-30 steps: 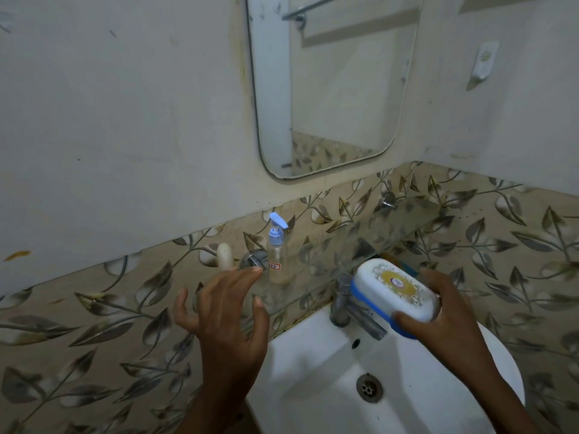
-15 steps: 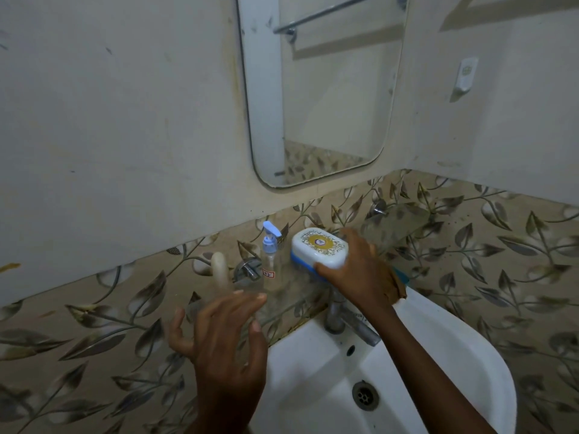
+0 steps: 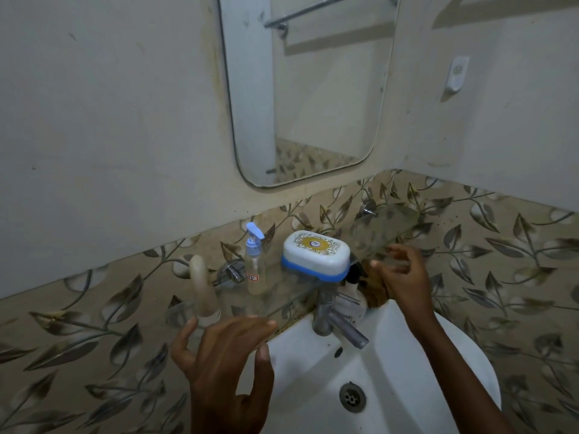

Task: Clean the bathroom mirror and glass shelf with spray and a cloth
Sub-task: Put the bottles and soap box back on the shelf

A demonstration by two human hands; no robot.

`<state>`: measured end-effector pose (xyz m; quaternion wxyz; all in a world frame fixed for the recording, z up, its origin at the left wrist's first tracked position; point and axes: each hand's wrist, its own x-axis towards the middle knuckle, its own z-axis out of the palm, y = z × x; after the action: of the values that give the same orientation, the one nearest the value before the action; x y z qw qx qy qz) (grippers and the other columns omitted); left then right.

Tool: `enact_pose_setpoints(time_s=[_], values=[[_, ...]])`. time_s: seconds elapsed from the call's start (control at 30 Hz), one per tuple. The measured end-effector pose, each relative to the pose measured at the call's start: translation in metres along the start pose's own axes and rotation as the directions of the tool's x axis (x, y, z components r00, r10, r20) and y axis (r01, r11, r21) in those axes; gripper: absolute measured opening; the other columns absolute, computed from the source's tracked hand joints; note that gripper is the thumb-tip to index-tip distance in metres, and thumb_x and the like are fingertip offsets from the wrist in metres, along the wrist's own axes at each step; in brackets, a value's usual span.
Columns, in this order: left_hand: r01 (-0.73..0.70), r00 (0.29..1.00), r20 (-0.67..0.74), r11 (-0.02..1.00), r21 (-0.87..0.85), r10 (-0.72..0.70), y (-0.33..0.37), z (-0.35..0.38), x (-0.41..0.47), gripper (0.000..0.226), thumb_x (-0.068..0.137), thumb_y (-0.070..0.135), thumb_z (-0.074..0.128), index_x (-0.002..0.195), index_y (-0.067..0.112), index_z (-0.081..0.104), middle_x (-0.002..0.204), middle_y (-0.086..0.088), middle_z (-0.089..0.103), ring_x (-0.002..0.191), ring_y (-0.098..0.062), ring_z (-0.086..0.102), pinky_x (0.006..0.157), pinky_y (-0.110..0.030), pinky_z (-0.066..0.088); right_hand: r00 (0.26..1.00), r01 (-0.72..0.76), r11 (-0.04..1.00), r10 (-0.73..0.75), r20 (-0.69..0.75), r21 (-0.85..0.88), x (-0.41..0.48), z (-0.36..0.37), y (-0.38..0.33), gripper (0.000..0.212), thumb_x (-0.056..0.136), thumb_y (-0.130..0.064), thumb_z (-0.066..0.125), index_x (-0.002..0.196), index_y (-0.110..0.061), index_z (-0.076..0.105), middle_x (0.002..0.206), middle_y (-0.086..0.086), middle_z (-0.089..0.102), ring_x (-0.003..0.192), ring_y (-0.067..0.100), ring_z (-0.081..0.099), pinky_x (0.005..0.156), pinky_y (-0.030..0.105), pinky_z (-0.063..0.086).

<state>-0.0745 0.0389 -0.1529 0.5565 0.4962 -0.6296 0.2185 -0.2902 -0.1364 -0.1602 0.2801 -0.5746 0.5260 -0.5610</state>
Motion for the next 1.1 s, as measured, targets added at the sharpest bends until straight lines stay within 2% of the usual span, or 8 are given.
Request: enact_pose_setpoints(time_s=[0.13, 0.23, 0.37, 0.5, 0.7, 0.83, 0.97, 1.1], values=[[0.006, 0.999, 0.038, 1.0, -0.005, -0.006, 0.003, 0.013, -0.002, 0.021, 0.093, 0.035, 0.039, 0.093, 0.033, 0.061, 0.094, 0.023, 0.062, 0.101, 0.008, 0.055, 0.105, -0.042, 0.02, 0.985, -0.051, 0.992, 0.031, 0.172, 0.117, -0.009, 0.015, 0.008, 0.059, 0.077, -0.014, 0.072, 0.127, -0.032, 0.046, 0.125, 0.0, 0.049, 0.097, 0.009, 0.055, 0.078, 0.026, 0.049], [0.013, 0.999, 0.052, 1.0, -0.004, -0.013, 0.002, 0.016, -0.001, 0.023, 0.093, 0.036, 0.039, 0.092, 0.033, 0.061, 0.094, 0.026, 0.061, 0.104, 0.014, 0.051, 0.107, -0.04, 0.019, 0.966, 0.0, 0.997, -0.019, 0.259, 0.073, -0.011, 0.026, 0.004, 0.062, 0.068, -0.035, 0.077, 0.121, -0.05, 0.046, 0.131, -0.007, 0.051, 0.118, 0.018, 0.049, 0.095, 0.041, 0.048], [0.015, 0.999, 0.049, 1.0, 0.008, -0.015, -0.001, 0.018, 0.002, 0.023, 0.093, 0.036, 0.039, 0.092, 0.032, 0.062, 0.09, 0.021, 0.066, 0.096, 0.005, 0.058, 0.105, -0.042, 0.02, 0.959, 0.049, 0.999, -0.047, 0.279, -0.003, -0.01, 0.041, -0.001, 0.058, 0.072, -0.033, 0.077, 0.124, -0.03, 0.053, 0.12, -0.01, 0.055, 0.119, 0.019, 0.046, 0.1, 0.045, 0.045], [0.021, 0.999, 0.047, 1.0, 0.01, -0.021, -0.003, 0.021, 0.0, 0.024, 0.093, 0.036, 0.039, 0.092, 0.032, 0.063, 0.089, 0.022, 0.064, 0.096, 0.005, 0.058, 0.105, -0.042, 0.02, 0.968, 0.193, 0.979, -0.178, 0.177, -0.07, -0.023, 0.057, -0.008, 0.058, 0.058, -0.06, 0.065, 0.109, -0.037, 0.049, 0.113, -0.009, 0.056, 0.113, 0.019, 0.048, 0.094, 0.053, 0.043], [0.011, 0.998, 0.061, 1.0, -0.002, -0.011, -0.005, 0.025, -0.004, 0.021, 0.092, 0.034, 0.041, 0.091, 0.032, 0.062, 0.089, 0.021, 0.067, 0.095, 0.004, 0.06, 0.104, -0.045, 0.021, 0.957, 0.23, 0.968, -0.207, 0.203, -0.099, -0.027, 0.063, -0.006, 0.062, 0.056, -0.064, 0.063, 0.108, -0.037, 0.044, 0.114, -0.008, 0.049, 0.112, 0.02, 0.048, 0.091, 0.053, 0.045], [0.009, 0.997, 0.083, 0.999, -0.033, -0.006, -0.008, 0.027, -0.009, 0.016, 0.086, 0.027, 0.048, 0.091, 0.033, 0.061, 0.089, 0.023, 0.067, 0.095, 0.004, 0.059, 0.104, -0.042, 0.024, 0.983, 0.108, 0.994, -0.111, 0.149, 0.027, -0.019, 0.044, -0.008, 0.055, 0.068, -0.034, 0.079, 0.114, -0.024, 0.051, 0.112, -0.007, 0.05, 0.1, 0.007, 0.051, 0.079, 0.022, 0.047], [0.01, 0.992, 0.129, 0.995, -0.104, 0.003, -0.013, 0.027, -0.013, 0.019, 0.092, 0.032, 0.042, 0.095, 0.033, 0.061, 0.1, 0.022, 0.063, 0.098, 0.006, 0.057, 0.102, -0.031, 0.028, 0.978, -0.049, 0.981, 0.085, -0.192, 0.189, 0.005, 0.014, 0.018, 0.011, 0.083, -0.007, 0.063, 0.078, -0.017, 0.062, 0.085, 0.009, 0.063, 0.076, 0.018, 0.058, 0.075, 0.035, 0.05], [0.015, 0.99, 0.14, 0.991, -0.134, 0.004, -0.016, 0.029, -0.014, 0.019, 0.088, 0.025, 0.046, 0.096, 0.031, 0.062, 0.094, 0.02, 0.066, 0.097, 0.004, 0.058, 0.099, -0.029, 0.031, 0.958, -0.272, 0.96, 0.277, -0.073, 0.068, 0.02, 0.018, 0.061, 0.017, 0.087, -0.006, 0.056, 0.075, -0.013, 0.065, 0.076, 0.011, 0.063, 0.077, 0.026, 0.056, 0.065, 0.03, 0.043]])
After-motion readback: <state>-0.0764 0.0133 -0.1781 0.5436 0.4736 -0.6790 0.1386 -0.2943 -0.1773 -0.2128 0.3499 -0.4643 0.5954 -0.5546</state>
